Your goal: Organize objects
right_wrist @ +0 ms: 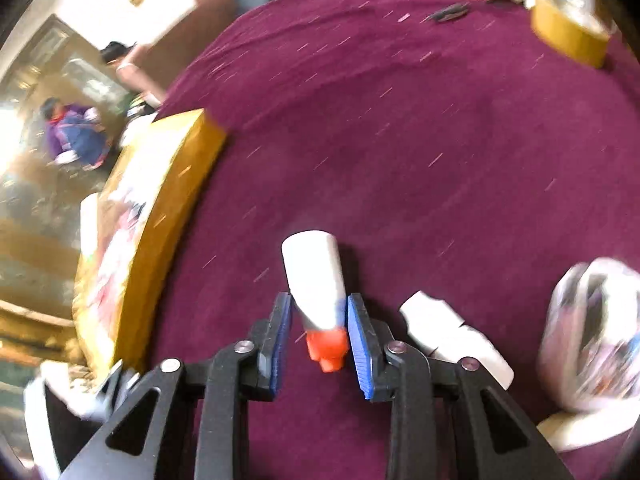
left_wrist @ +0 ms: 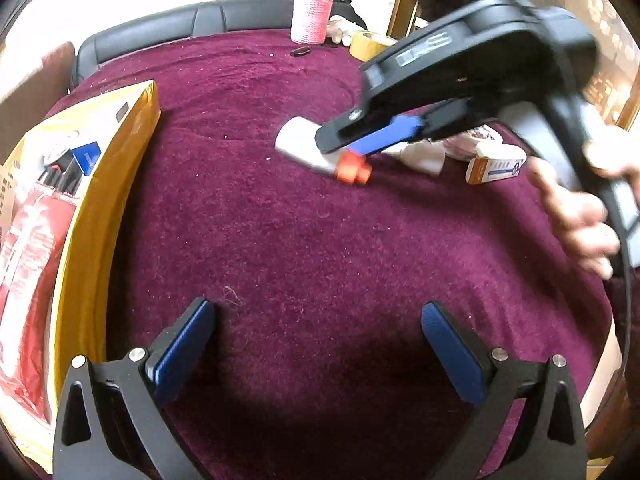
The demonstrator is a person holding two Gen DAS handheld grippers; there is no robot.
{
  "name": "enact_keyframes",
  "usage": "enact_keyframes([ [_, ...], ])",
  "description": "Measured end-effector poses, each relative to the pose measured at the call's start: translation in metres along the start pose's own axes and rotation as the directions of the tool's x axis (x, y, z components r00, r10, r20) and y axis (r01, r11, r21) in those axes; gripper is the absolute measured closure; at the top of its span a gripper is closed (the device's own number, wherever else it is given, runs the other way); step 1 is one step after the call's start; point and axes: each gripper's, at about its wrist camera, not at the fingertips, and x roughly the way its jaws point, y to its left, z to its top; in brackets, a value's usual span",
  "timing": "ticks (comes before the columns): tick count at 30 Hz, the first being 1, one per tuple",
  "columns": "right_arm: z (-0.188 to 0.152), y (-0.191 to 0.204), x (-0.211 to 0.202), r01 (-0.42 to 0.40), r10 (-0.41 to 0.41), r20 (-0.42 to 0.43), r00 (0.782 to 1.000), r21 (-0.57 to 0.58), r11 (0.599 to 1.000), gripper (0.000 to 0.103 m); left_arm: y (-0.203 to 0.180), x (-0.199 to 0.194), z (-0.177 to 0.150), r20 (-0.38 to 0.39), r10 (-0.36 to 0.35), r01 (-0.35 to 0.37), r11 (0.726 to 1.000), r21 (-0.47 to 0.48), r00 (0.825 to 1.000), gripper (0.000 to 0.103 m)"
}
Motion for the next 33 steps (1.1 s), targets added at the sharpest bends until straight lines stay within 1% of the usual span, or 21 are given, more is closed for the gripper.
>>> enact_keyframes([
  [1, -0.002, 0.001, -0.010, 0.017, -0.017, 0.033, 0.999, -0.008, 1.000, 0.057, 0.001, -0.001, 0.000, 0.003, -0.004, 0.004, 1.000, -0.005, 1.000, 0.000],
  [2, -0.003, 0.001, -0.024, 0.069, -0.067, 0.086, 0.994, -0.025, 0.997, 0.043, 0.002, -0.001, 0.000, 0.005, -0.009, 0.009, 1.000, -0.011, 1.000, 0.000],
  [3, -0.004, -0.001, -0.035, 0.129, -0.124, 0.129, 0.984, -0.031, 0.991, 0.036, 0.003, -0.001, 0.000, 0.009, -0.015, 0.015, 1.000, -0.017, 1.000, 0.000],
  [4, -0.006, -0.004, -0.043, 0.184, -0.176, 0.160, 0.971, -0.031, 0.983, 0.025, 0.004, -0.002, 0.000, 0.011, -0.020, 0.020, 1.000, -0.022, 1.000, 0.000],
  [5, -0.010, -0.007, -0.048, 0.221, -0.212, 0.168, 0.963, -0.035, 0.975, 0.023, 0.005, -0.003, -0.001, 0.015, -0.026, 0.027, 0.999, -0.028, 1.000, 0.000],
  [8, -0.025, -0.006, -0.046, 0.234, -0.223, 0.133, 0.966, -0.066, 0.970, 0.023, 0.010, -0.005, -0.002, 0.031, -0.054, 0.056, 0.997, -0.057, 0.998, 0.000],
  [10, -0.032, -0.002, -0.039, 0.250, -0.237, 0.130, 0.963, -0.096, 0.963, 0.023, 0.014, -0.008, -0.002, 0.044, -0.083, 0.086, 0.993, -0.080, 0.996, 0.000],
  [12, -0.040, 0.002, -0.031, 0.241, -0.226, 0.132, 0.965, -0.111, 0.964, 0.025, 0.019, -0.012, -0.003, 0.057, -0.114, 0.119, 0.987, -0.105, 0.992, 0.000],
  [13, -0.043, 0.008, -0.022, 0.242, -0.227, 0.135, 0.965, -0.114, 0.964, 0.031, 0.022, -0.014, -0.003, 0.064, -0.119, 0.125, 0.985, -0.115, 0.991, 0.000],
  [14, -0.046, 0.010, -0.017, 0.255, -0.238, 0.139, 0.961, -0.117, 0.960, 0.046, 0.024, -0.016, -0.003, 0.068, -0.118, 0.125, 0.985, -0.117, 0.991, 0.003],
  [15, -0.048, 0.011, -0.011, 0.272, -0.255, 0.139, 0.957, -0.119, 0.955, 0.056, 0.025, -0.017, -0.002, 0.066, -0.119, 0.125, 0.986, -0.108, 0.991, 0.004],
  [16, -0.050, 0.012, -0.004, 0.288, -0.272, 0.135, 0.953, -0.119, 0.950, 0.075, 0.023, -0.018, 0.000, 0.062, -0.111, 0.116, 0.989, -0.087, 0.992, 0.005],
  [19, -0.055, 0.014, -0.001, 0.310, -0.289, 0.170, 0.942, -0.111, 0.944, 0.075, 0.009, -0.024, 0.007, 0.079, -0.059, 0.057, 0.998, 0.025, 0.995, 0.006],
  [23, -0.061, 0.006, -0.009, 0.284, -0.269, 0.180, 0.946, -0.064, 0.957, 0.075, -0.018, -0.018, 0.013, 0.078, -0.043, 0.030, 0.987, 0.159, 0.996, 0.009],
  [24, -0.062, 0.002, -0.011, 0.277, -0.265, 0.179, 0.947, -0.049, 0.959, 0.075, -0.025, -0.015, 0.013, 0.074, -0.033, 0.019, 0.982, 0.189, 0.997, 0.011],
  [25, -0.063, 0.000, -0.012, 0.268, -0.258, 0.179, 0.949, -0.037, 0.963, 0.075, -0.031, -0.012, 0.012, 0.066, -0.020, 0.005, 0.976, 0.219, 0.998, 0.019],
  [26, -0.065, -0.003, -0.014, 0.258, -0.250, 0.179, 0.952, -0.028, 0.966, 0.075, -0.037, -0.006, 0.012, 0.051, -0.008, -0.005, 0.969, 0.248, 0.999, 0.033],
  [27, -0.065, -0.005, -0.015, 0.252, -0.245, 0.180, 0.953, -0.020, 0.968, 0.075, -0.041, 0.001, 0.012, 0.030, 0.000, -0.008, 0.963, 0.268, 1.000, 0.042],
  [28, -0.067, -0.008, -0.016, 0.246, -0.240, 0.182, 0.954, -0.011, 0.969, 0.075, -0.043, 0.007, 0.012, 0.004, 0.008, -0.009, 0.961, 0.277, 1.000, 0.069],
  [29, -0.068, -0.009, -0.017, 0.240, -0.236, 0.183, 0.954, -0.003, 0.971, 0.075, -0.045, 0.011, 0.012, -0.010, 0.013, -0.009, 0.960, 0.279, 1.000, 0.076],
  [33, -0.070, -0.008, -0.017, 0.246, -0.242, 0.195, 0.950, 0.004, 0.969, 0.075, -0.041, 0.009, 0.012, -0.002, 0.000, 0.001, 0.969, 0.247, 1.000, 0.077],
])
